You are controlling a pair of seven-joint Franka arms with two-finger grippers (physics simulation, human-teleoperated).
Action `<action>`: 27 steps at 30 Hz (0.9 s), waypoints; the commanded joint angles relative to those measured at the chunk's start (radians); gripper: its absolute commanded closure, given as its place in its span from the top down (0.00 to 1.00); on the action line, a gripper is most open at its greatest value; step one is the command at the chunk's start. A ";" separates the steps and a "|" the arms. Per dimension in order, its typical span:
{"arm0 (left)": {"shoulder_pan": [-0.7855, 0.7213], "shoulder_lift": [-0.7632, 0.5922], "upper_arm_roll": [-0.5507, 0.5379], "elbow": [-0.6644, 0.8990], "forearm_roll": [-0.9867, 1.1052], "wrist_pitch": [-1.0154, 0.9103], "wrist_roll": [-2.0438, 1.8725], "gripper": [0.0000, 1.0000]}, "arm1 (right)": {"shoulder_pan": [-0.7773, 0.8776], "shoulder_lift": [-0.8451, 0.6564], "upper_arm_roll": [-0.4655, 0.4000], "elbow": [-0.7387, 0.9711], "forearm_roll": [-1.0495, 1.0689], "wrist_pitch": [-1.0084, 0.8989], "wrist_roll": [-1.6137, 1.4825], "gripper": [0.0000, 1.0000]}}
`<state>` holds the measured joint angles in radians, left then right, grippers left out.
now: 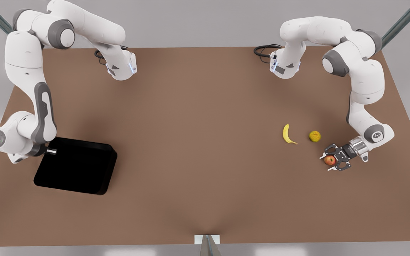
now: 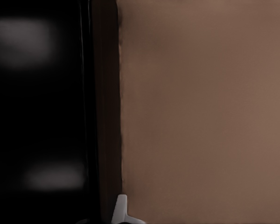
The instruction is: Place the storage box in the middle with the right arm, and place the apple in the storage box with the left arm
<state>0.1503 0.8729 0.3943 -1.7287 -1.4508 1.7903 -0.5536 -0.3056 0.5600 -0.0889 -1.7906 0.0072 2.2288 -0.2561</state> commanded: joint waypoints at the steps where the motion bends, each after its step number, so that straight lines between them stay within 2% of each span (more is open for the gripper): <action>1: 0.000 0.000 0.000 0.000 -0.003 0.000 0.000 0.73 | 0.005 0.000 0.003 0.002 -0.001 0.000 0.001 0.21; 2: 0.000 0.000 0.000 0.001 -0.003 0.000 -0.003 0.66 | 0.019 -0.009 0.024 0.002 -0.001 0.002 0.001 0.21; 3: 0.000 -0.002 0.002 0.001 -0.003 -0.002 -0.006 0.47 | 0.022 -0.028 0.063 0.003 -0.001 0.002 -0.002 0.21; 8: 0.000 -0.003 0.002 0.001 -0.002 -0.002 -0.006 0.31 | 0.253 -0.038 0.084 0.086 0.031 0.002 -0.002 0.21; 12: 0.000 -0.029 0.005 0.017 0.007 -0.022 -0.061 0.31 | 0.482 -0.008 0.084 0.180 0.036 -0.002 0.008 0.21; 14: 0.000 -0.045 0.012 0.055 0.018 -0.055 -0.137 0.31 | 0.569 0.017 0.083 0.232 0.125 -0.052 0.001 0.21; 18: -0.006 -0.144 -0.003 0.127 0.130 -0.083 -0.264 0.31 | 0.591 0.178 0.164 0.404 0.129 -0.064 0.009 0.21; 20: -0.017 -0.172 -0.095 0.230 0.293 -0.065 -0.385 0.31 | 0.608 0.254 0.179 0.473 0.131 -0.052 0.009 0.21; 22: -0.028 -0.184 -0.147 0.265 0.372 -0.043 -0.436 0.31 | 0.626 0.334 0.218 0.566 0.131 -0.048 0.011 0.21; 24: -0.032 -0.210 -0.284 0.271 0.547 0.053 -0.554 0.31 | 0.649 0.379 0.227 0.629 0.131 -0.043 0.026 0.21; 25: -0.032 -0.209 -0.347 0.337 0.648 0.077 -0.672 0.31 | 0.657 0.405 0.228 0.665 0.132 -0.041 0.026 0.21; 26: -0.035 -0.210 -0.396 0.339 0.707 0.110 -0.739 0.31 | 0.657 0.411 0.228 0.668 0.132 -0.041 0.024 0.43; 27: -0.035 -0.212 -0.449 0.345 0.771 0.133 -0.815 0.31 | 0.655 0.408 0.235 0.668 0.131 -0.043 0.018 1.00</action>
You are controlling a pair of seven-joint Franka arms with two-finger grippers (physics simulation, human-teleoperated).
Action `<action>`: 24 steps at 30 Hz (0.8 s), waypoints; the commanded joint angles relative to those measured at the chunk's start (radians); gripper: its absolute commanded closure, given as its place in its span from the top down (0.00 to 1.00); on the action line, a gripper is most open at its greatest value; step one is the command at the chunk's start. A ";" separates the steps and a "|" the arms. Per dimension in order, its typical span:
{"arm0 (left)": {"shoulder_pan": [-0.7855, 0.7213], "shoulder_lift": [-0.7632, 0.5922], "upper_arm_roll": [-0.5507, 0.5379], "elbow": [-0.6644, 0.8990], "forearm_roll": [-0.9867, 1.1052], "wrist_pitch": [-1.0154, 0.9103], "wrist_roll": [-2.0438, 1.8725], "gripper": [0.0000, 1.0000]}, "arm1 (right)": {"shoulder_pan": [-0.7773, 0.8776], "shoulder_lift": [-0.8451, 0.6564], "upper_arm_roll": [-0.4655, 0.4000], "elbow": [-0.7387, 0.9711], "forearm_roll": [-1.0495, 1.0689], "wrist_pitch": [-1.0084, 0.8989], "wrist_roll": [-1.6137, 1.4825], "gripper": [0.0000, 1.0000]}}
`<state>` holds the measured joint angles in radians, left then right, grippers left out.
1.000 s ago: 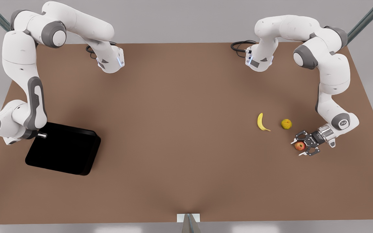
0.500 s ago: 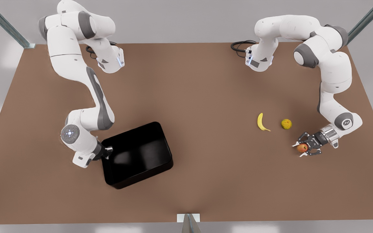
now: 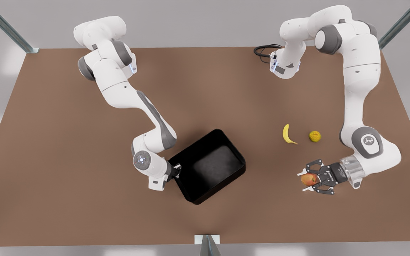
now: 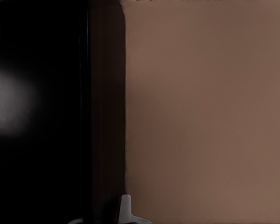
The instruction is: Place the storage box in the middle with the right arm, and place the apple in the storage box with the left arm
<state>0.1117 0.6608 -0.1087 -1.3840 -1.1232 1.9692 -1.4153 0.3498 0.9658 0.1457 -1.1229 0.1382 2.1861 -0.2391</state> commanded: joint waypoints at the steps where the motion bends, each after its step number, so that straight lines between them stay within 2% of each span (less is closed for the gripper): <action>1: 0.002 0.000 -0.022 0.002 0.531 -0.020 -0.037 0.31 | 0.000 -0.001 0.000 0.000 0.001 0.000 -0.002 1.00; 4: -0.007 0.010 -0.229 0.000 0.781 0.155 -0.370 0.31 | -0.009 -0.032 0.008 0.000 0.000 -0.022 -0.005 1.00; 5: -0.033 0.011 -0.243 0.000 0.815 0.169 -0.442 0.31 | -0.017 -0.056 0.008 -0.001 0.000 -0.066 -0.005 1.00; 7: -0.072 0.017 -0.285 0.000 0.884 0.230 -0.620 0.31 | -0.113 -0.182 0.006 -0.006 -0.002 -0.279 -0.026 1.00; 8: -0.086 0.028 -0.315 0.000 0.936 0.260 -0.718 0.31 | -0.213 -0.329 -0.014 -0.083 -0.015 -0.472 -0.016 1.00; 9: -0.104 0.029 -0.316 0.000 0.947 0.295 -0.789 0.31 | -0.284 -0.458 -0.132 -0.152 -0.054 -0.673 -0.011 1.00; 10: -0.115 0.031 -0.339 0.000 0.967 0.326 -0.856 0.31 | -0.362 -0.522 -0.156 -0.163 -0.120 -0.767 -0.014 1.00; 11: -0.122 0.048 -0.376 0.003 1.042 0.344 -0.973 0.31 | -0.428 -0.622 -0.158 -0.241 -0.193 -0.782 -0.008 1.00; 13: -0.193 0.051 -0.371 0.043 1.060 0.356 -1.085 0.31 | -0.451 -0.748 -0.161 -0.345 -0.259 -0.783 0.057 1.00; 19: -0.357 0.051 -0.358 0.117 1.088 0.369 -1.320 0.31 | -0.457 -0.743 -0.161 -0.377 -0.259 -0.763 0.069 1.00; 24: -0.497 0.056 -0.296 0.172 1.088 0.375 -1.426 0.31 | -0.457 -0.740 -0.160 -0.383 -0.259 -0.763 0.069 1.00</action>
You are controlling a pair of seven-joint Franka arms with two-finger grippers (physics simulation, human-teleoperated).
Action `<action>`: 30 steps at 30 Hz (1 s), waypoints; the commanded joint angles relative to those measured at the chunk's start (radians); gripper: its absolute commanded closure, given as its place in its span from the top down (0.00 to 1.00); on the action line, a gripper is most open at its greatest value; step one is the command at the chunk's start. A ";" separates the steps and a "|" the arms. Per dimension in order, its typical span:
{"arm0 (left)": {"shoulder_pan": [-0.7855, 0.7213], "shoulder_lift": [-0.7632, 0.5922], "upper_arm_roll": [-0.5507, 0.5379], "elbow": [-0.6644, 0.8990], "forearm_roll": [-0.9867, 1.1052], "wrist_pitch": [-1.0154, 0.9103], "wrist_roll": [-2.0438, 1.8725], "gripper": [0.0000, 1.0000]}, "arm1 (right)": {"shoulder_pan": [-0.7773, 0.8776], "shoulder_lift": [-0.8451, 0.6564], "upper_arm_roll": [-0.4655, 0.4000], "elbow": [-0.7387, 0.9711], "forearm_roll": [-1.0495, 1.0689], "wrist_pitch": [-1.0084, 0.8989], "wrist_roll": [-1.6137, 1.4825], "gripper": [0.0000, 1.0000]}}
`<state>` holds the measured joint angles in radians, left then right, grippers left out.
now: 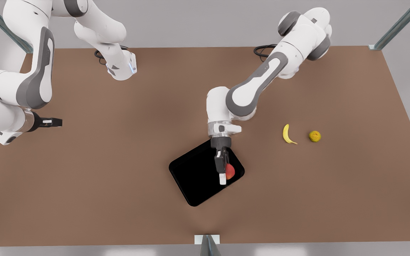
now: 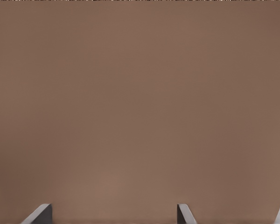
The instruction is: Place the storage box in the middle with the right arm, and place the apple in the storage box with the left arm
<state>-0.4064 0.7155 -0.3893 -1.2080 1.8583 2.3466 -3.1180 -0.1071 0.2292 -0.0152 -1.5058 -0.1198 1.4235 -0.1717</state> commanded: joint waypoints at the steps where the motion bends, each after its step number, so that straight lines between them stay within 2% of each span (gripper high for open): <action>1: -0.009 -0.001 0.006 -0.001 -1.895 -0.001 0.259 0.31 | 0.000 0.001 0.000 0.001 0.000 0.000 0.001 1.00; 11: -0.046 0.025 0.012 0.011 -1.884 0.026 0.225 0.34 | 0.000 0.015 0.001 0.003 0.005 0.008 0.000 1.00; 12: -0.060 0.025 0.013 0.011 -1.884 0.034 0.213 0.36 | -0.002 0.015 0.001 0.003 0.005 0.008 0.000 1.00; 13: -0.068 0.025 0.013 0.011 -1.875 0.034 0.203 0.76 | -0.002 0.015 0.001 0.003 0.006 0.008 0.000 1.00; 14: -0.078 0.027 0.012 0.011 -1.864 0.034 0.202 1.00 | 0.000 0.015 0.001 0.003 0.006 0.008 0.000 1.00; 21: -0.078 0.027 0.013 0.010 -1.852 0.031 0.208 1.00 | -0.002 0.021 0.001 0.003 0.006 0.008 0.000 1.00; 23: -0.063 0.009 0.013 0.008 -1.748 -0.004 0.266 1.00 | -0.002 0.021 0.001 0.003 0.006 0.008 -0.002 1.00; 24: -0.042 -0.013 0.013 0.008 -1.681 -0.102 0.317 1.00 | -0.002 0.021 0.001 0.003 0.006 0.008 -0.002 1.00; 28: 0.075 -0.088 0.013 0.001 -1.647 -0.277 0.797 1.00 | -0.002 0.022 0.001 0.003 0.006 0.011 -0.003 1.00; 30: 0.166 -0.145 0.013 -0.001 -1.645 -0.412 1.234 0.99 | -0.002 0.022 0.001 0.003 0.006 0.017 -0.003 1.00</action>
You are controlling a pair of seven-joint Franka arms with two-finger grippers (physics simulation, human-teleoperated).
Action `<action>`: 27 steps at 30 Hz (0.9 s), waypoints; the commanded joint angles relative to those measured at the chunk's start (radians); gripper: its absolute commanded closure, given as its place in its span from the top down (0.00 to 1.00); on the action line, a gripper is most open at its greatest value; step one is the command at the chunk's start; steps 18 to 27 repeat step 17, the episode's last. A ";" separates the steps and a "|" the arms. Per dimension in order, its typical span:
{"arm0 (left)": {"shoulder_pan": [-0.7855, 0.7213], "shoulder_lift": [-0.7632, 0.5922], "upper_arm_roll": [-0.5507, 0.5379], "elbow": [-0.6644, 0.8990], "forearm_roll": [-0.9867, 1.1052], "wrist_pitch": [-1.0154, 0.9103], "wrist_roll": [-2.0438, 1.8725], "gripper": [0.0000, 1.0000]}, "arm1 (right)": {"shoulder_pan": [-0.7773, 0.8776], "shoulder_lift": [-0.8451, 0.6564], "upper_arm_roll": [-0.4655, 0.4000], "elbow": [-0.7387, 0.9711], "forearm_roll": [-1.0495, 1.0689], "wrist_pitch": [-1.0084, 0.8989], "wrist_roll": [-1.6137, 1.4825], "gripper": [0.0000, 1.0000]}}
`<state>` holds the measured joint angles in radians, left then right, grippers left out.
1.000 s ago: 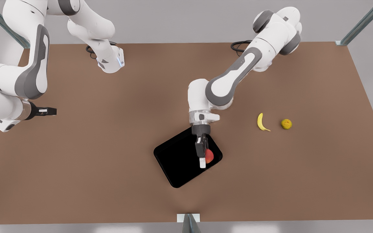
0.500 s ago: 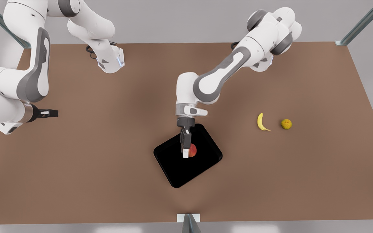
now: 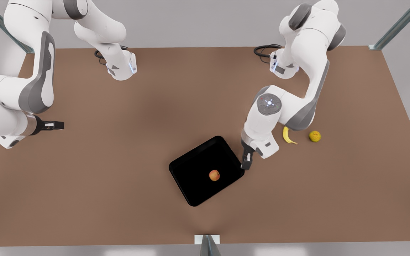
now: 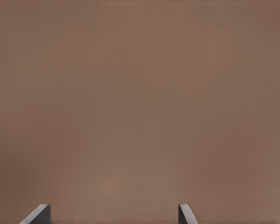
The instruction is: Place the storage box in the middle with the right arm, and place the apple in the storage box with the left arm
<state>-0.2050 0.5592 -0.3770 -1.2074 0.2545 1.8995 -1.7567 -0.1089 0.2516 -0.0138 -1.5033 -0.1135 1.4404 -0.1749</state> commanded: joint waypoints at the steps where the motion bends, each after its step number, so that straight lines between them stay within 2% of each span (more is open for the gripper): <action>1: 0.010 -0.007 0.001 0.000 -0.050 -0.010 0.055 0.99 | 0.000 0.000 0.000 0.000 0.000 0.000 0.000 1.00; 2: 0.048 -0.030 0.003 0.000 -0.041 -0.017 0.264 1.00 | 0.000 0.000 0.000 0.002 -0.002 0.000 0.000 1.00; 4: 0.062 -0.087 0.082 0.005 -0.066 -0.112 0.636 1.00 | 0.000 -0.002 0.000 0.005 -0.002 0.000 -0.005 1.00; 6: 0.065 -0.180 0.207 -0.009 -0.187 -0.260 1.095 1.00 | 0.002 -0.005 0.000 0.011 -0.003 0.000 -0.009 1.00; 9: 0.065 -0.419 0.314 -0.213 -0.208 -0.356 1.555 1.00 | 0.002 -0.005 0.000 0.011 -0.003 0.000 -0.009 1.00; 11: 0.067 -0.476 0.409 -0.231 -0.270 -0.478 1.780 1.00 | 0.002 -0.005 0.000 0.011 -0.003 0.000 -0.009 1.00; 12: 0.065 -0.453 0.422 -0.216 -0.277 -0.467 1.806 1.00 | 0.000 -0.005 0.000 0.011 -0.003 0.000 -0.009 1.00; 13: 0.062 -0.325 0.423 -0.097 -0.277 -0.484 1.801 1.00 | 0.002 -0.006 0.000 0.011 -0.003 0.000 -0.009 1.00; 14: 0.061 -0.291 0.423 -0.054 -0.277 -0.493 1.800 1.00 | 0.000 -0.014 0.000 0.011 -0.003 0.011 -0.011 1.00; 27: 0.061 -0.289 0.415 -0.058 -0.285 -0.484 1.798 1.00 | 0.000 -0.017 0.000 0.011 -0.003 0.012 -0.011 1.00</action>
